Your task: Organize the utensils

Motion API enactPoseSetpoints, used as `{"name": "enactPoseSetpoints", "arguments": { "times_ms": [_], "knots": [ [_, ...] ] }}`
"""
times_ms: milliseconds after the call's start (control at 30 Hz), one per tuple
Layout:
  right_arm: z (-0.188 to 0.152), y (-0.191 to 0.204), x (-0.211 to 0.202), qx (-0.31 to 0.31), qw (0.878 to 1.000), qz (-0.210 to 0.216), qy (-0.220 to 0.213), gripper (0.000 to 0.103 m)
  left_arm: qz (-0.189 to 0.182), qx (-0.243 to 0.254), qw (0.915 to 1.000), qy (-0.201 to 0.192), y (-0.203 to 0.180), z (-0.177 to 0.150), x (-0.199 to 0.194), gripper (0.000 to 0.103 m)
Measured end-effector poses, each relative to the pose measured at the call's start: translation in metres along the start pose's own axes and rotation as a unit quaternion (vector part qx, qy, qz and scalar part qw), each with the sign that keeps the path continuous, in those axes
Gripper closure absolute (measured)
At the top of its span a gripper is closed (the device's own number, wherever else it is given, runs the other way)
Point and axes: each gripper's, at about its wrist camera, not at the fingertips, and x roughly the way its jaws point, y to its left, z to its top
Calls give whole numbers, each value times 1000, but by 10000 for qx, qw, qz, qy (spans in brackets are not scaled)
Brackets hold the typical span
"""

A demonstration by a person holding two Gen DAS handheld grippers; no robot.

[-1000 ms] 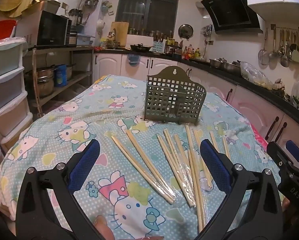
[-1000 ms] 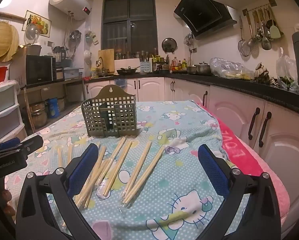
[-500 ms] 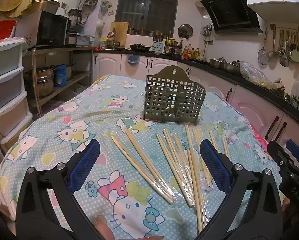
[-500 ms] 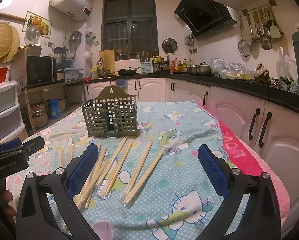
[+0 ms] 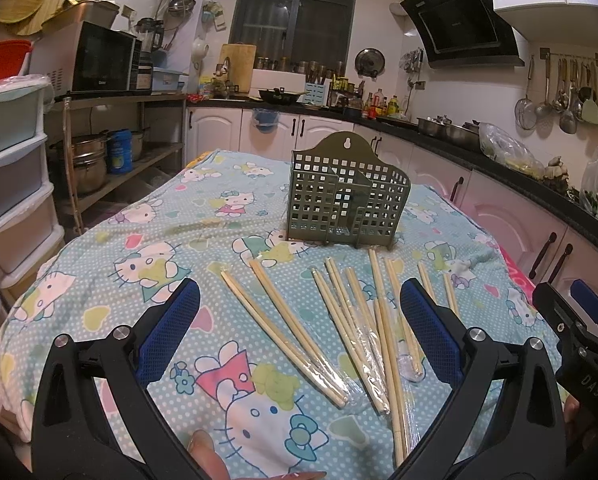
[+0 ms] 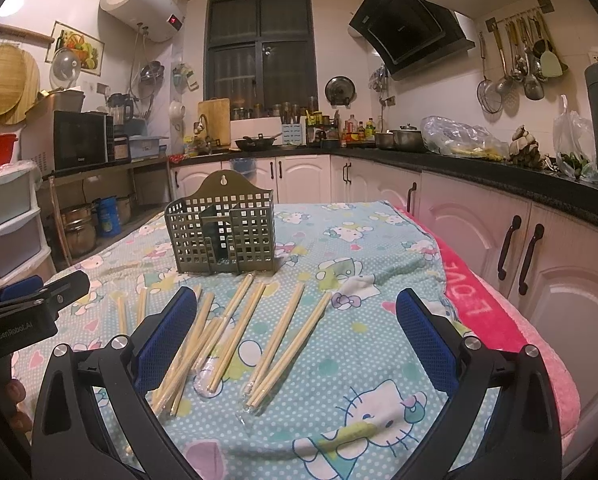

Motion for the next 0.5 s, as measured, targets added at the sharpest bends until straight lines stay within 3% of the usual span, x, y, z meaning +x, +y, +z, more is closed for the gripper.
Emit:
{"name": "enactPoseSetpoints", "arguments": {
  "times_ms": [500],
  "knots": [
    [1, 0, 0, -2, 10000, 24, 21, 6, -13, -14, 10000, -10, -1, 0, -1, 11]
  ]
}}
